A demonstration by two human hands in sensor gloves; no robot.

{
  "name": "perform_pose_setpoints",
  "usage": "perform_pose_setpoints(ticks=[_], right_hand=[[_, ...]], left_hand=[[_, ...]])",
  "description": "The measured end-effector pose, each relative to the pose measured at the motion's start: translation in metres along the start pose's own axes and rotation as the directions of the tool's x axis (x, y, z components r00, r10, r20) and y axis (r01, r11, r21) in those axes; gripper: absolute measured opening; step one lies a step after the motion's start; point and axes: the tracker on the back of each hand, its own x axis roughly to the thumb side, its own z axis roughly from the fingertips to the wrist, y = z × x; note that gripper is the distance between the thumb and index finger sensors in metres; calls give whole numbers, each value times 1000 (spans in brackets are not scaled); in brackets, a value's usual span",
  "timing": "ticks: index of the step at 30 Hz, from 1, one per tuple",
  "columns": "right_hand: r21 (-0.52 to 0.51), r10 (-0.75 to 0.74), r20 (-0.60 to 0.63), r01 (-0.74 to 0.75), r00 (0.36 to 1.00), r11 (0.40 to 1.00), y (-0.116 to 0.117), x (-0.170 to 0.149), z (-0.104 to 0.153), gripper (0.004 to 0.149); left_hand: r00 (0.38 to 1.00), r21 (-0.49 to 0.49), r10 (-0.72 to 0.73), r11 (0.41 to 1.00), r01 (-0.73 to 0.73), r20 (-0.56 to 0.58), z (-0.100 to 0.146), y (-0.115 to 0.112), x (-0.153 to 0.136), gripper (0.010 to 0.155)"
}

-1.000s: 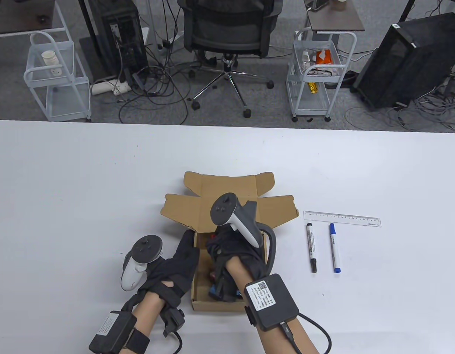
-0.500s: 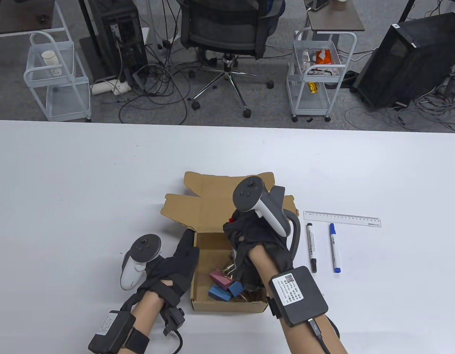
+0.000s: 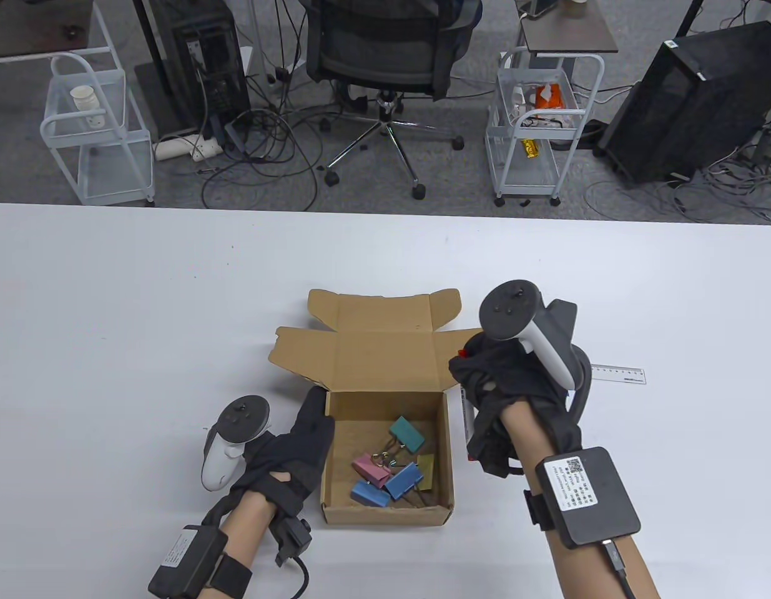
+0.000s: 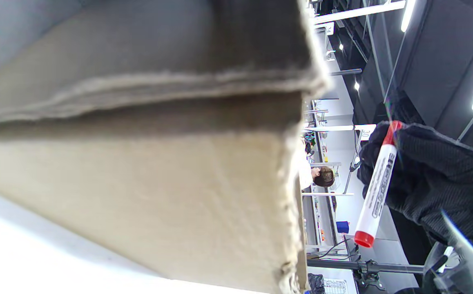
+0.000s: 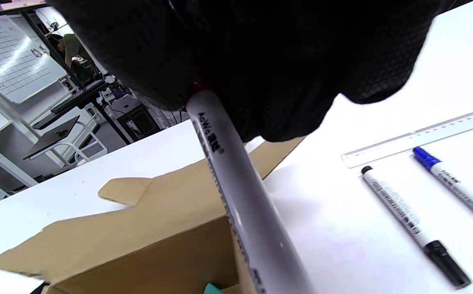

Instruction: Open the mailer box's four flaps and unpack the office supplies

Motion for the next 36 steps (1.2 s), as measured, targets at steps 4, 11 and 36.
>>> perform_pose_setpoints(ticks=[4,11,36], right_hand=[[-21,-19,-45,18,999,1000,-14,-30,-6,46],[-40,-24,-139,19,990,999,-33,-87,-21,45],[1,66,-384,-71,921,997,6,-216,-108,44]], left_hand=[[1000,2,2,1000,-2,1,0,0,0,76],[1000,-4,9,1000,-9,-4,1,-1,0,77],[1000,14,16,1000,-16,-12,2,-3,-2,81]])
